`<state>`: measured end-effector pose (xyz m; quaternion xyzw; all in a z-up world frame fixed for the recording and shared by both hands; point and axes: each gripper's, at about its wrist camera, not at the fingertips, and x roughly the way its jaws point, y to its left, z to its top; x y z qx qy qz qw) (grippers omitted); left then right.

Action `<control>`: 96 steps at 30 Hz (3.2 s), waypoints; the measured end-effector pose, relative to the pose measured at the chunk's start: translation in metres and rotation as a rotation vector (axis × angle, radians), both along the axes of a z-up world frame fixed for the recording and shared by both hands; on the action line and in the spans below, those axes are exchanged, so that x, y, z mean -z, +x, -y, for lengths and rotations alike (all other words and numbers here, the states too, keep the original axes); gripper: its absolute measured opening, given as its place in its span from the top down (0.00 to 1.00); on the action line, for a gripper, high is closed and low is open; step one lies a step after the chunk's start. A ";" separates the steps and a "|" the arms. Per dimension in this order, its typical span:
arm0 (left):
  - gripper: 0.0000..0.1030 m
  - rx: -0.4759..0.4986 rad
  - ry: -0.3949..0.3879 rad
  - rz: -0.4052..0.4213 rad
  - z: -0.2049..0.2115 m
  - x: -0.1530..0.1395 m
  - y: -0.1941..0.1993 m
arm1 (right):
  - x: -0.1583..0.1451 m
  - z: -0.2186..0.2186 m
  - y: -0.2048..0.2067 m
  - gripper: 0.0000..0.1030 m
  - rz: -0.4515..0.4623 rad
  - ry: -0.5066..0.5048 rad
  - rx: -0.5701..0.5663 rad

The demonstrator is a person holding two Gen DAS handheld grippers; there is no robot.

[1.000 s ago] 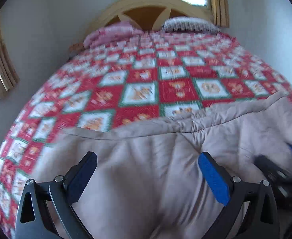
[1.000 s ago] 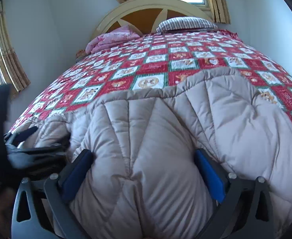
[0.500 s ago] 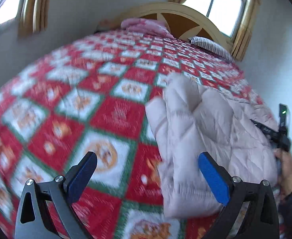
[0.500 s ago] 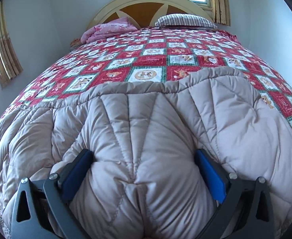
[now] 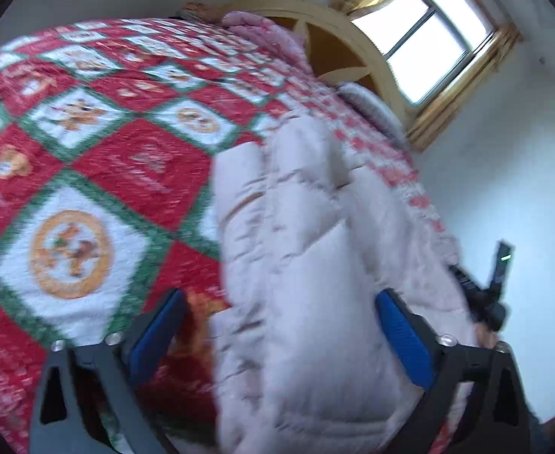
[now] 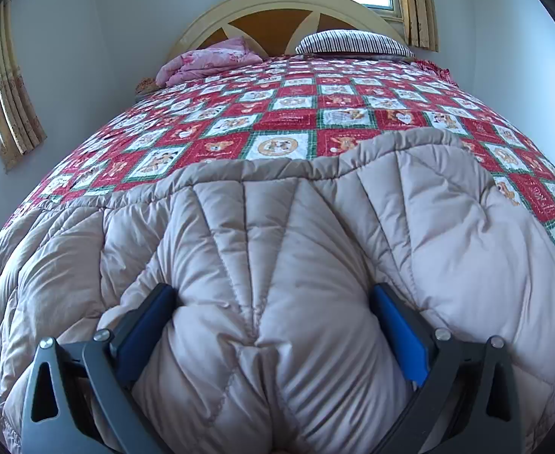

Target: Fold large clothes

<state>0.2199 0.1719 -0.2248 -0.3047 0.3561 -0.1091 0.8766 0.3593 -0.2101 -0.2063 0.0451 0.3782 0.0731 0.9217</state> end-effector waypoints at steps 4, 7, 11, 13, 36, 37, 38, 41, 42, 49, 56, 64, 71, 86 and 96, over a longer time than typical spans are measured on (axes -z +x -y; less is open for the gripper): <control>0.58 0.026 -0.023 0.040 0.008 0.000 0.002 | 0.000 0.000 0.000 0.00 0.000 -0.002 0.000; 0.69 0.035 -0.044 0.076 0.009 -0.010 0.000 | 0.000 0.000 0.000 0.00 0.001 -0.002 0.000; 0.73 0.051 -0.038 0.135 0.013 -0.031 -0.005 | -0.005 0.000 -0.003 0.00 0.005 -0.003 -0.009; 0.73 0.066 -0.020 0.170 0.019 -0.041 -0.008 | -0.016 0.001 -0.010 0.00 0.026 0.018 -0.026; 0.74 0.609 0.429 0.626 0.290 -0.137 0.020 | -0.051 0.055 -0.049 0.00 0.005 0.331 -0.145; 0.74 0.650 0.443 0.639 0.300 -0.131 0.022 | -0.057 0.072 -0.052 0.00 0.015 0.385 -0.126; 0.74 0.674 0.460 0.650 0.306 -0.127 0.021 | -0.063 0.091 -0.056 0.00 0.030 0.445 -0.107; 0.74 0.760 0.545 0.696 0.328 -0.104 0.019 | -0.081 0.154 -0.061 0.00 0.066 0.640 -0.025; 0.74 0.775 0.597 0.709 0.333 -0.094 0.017 | -0.087 0.166 -0.058 0.00 0.063 0.698 -0.045; 0.74 0.845 0.649 0.723 0.351 -0.070 0.015 | -0.130 0.119 -0.008 0.00 -0.044 0.502 -0.222; 0.74 0.845 0.669 0.750 0.355 -0.069 0.013 | -0.133 -0.041 0.015 0.20 -0.308 0.147 -0.629; 0.51 0.780 0.652 0.842 0.311 -0.125 -0.051 | -0.134 -0.054 0.015 0.88 -0.334 0.063 -0.665; 0.09 0.507 0.533 0.922 0.237 -0.191 -0.058 | -0.166 0.025 -0.004 0.90 -0.204 0.095 -0.493; 0.09 0.479 0.807 0.511 0.369 -0.100 0.104 | -0.046 0.205 -0.017 0.90 -0.308 0.375 -0.087; 0.09 0.463 0.804 0.510 0.371 -0.090 0.107 | -0.133 0.240 -0.036 0.46 0.065 0.548 0.159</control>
